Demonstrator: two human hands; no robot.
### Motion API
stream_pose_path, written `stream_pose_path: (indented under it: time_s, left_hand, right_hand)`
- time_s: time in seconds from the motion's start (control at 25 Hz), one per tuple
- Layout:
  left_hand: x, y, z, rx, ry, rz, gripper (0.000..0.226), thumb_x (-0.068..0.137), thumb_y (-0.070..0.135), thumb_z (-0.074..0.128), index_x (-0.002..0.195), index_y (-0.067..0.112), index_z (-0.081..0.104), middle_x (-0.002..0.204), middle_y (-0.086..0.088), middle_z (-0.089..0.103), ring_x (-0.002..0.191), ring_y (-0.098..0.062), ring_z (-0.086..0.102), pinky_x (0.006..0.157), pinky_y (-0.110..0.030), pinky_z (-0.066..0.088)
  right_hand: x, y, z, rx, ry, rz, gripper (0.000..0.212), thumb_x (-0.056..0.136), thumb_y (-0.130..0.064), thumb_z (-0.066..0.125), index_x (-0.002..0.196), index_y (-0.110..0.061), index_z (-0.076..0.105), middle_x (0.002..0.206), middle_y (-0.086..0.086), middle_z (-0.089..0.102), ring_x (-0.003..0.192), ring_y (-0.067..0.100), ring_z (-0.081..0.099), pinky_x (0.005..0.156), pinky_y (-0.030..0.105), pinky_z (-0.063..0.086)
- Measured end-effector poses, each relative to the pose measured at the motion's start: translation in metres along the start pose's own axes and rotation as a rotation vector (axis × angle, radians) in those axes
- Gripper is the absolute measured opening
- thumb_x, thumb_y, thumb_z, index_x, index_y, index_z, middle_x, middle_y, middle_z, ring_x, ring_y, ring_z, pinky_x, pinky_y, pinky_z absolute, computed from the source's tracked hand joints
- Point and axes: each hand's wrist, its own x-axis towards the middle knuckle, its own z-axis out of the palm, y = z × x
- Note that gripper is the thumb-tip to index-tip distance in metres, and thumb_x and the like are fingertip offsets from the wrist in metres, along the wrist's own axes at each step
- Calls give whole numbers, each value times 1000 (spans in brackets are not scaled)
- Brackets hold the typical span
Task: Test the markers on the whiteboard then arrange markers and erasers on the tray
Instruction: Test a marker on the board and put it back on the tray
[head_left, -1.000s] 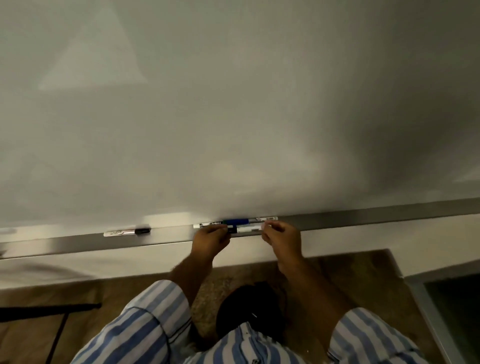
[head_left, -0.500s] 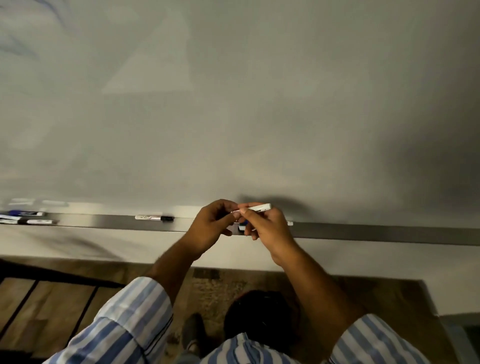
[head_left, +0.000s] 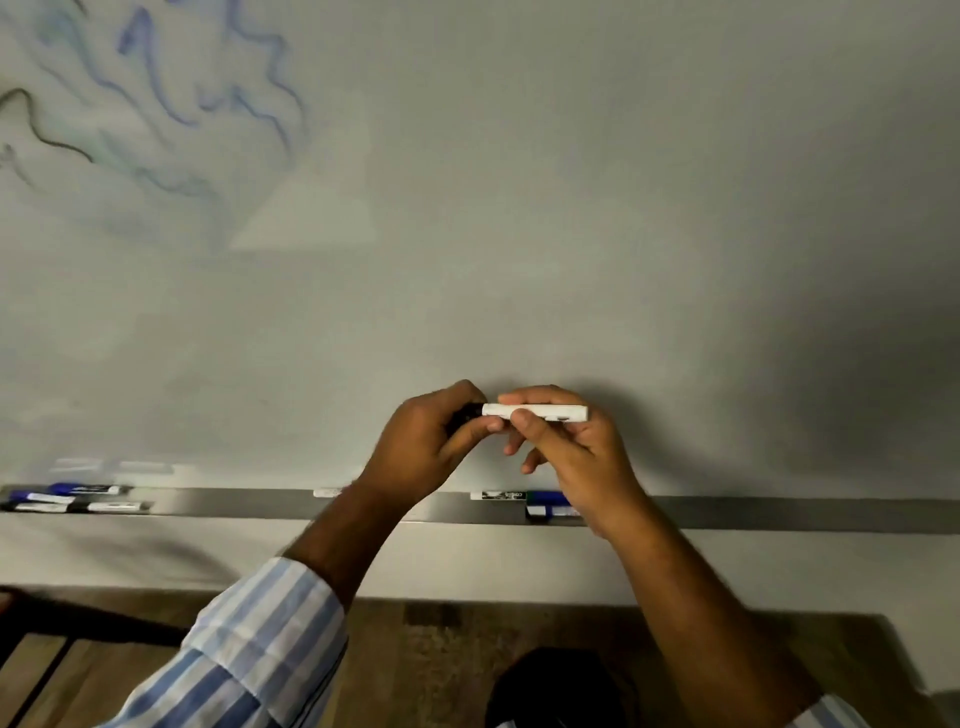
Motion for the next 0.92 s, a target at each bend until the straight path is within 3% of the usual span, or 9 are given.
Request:
stream_pose_path:
  time_s: [0.12,0.2,0.36,0.52,0.64,0.76,0.92]
  left_hand:
    - [18,-2,-56,-160,140,25,22,98,45,66,101,24,60,76,-1,61,65,-18,54,62,-32,45]
    - [26,-4,-93,-204,192,71,13,99,33,66,106,25,59,78,-3,58,67,-17,52,63,-30,44]
    - [35,-15,-168,-222,323,173,19,98,6,52,109,19,59,89,1,60,72,-19,54,67,-29,44]
    - [49,-12,-247,-201,484,260,26,104,7,43,111,24,61,96,3,66,75,-15,59,66,-27,47]
    - [60,-3,-313,-100,560,367,24,110,11,47,115,31,59,105,4,70,73,-21,65,60,-37,54]
    - [75,10,-374,6,684,434,28,109,11,53,118,37,59,111,6,72,75,-19,64,69,-38,56]
    - [101,28,-457,218,913,584,30,105,-2,49,124,14,66,121,-4,67,98,-25,65,87,-34,53]
  right_hand:
    - [20,-30,43,139,76,-111,22,103,-20,57,119,-11,70,103,17,79,82,31,74,62,35,57]
    - [35,-47,67,134,94,-179,20,106,-8,55,119,-10,70,109,17,78,88,30,73,65,35,57]
    - [61,-81,119,84,137,-315,21,107,-10,55,108,-11,76,108,15,79,93,29,73,68,36,57]
    - [86,-114,162,75,201,-448,26,106,-4,53,122,-10,73,108,16,78,97,33,74,68,36,59]
    - [102,-139,190,14,258,-575,31,99,-11,55,122,-13,75,110,12,79,104,32,76,74,40,63]
    - [116,-168,209,-53,278,-715,32,97,-9,54,122,-10,74,115,7,79,109,30,76,80,44,66]
    - [139,-215,214,-206,270,-935,37,95,-4,56,128,-7,72,119,6,77,108,32,75,85,47,64]
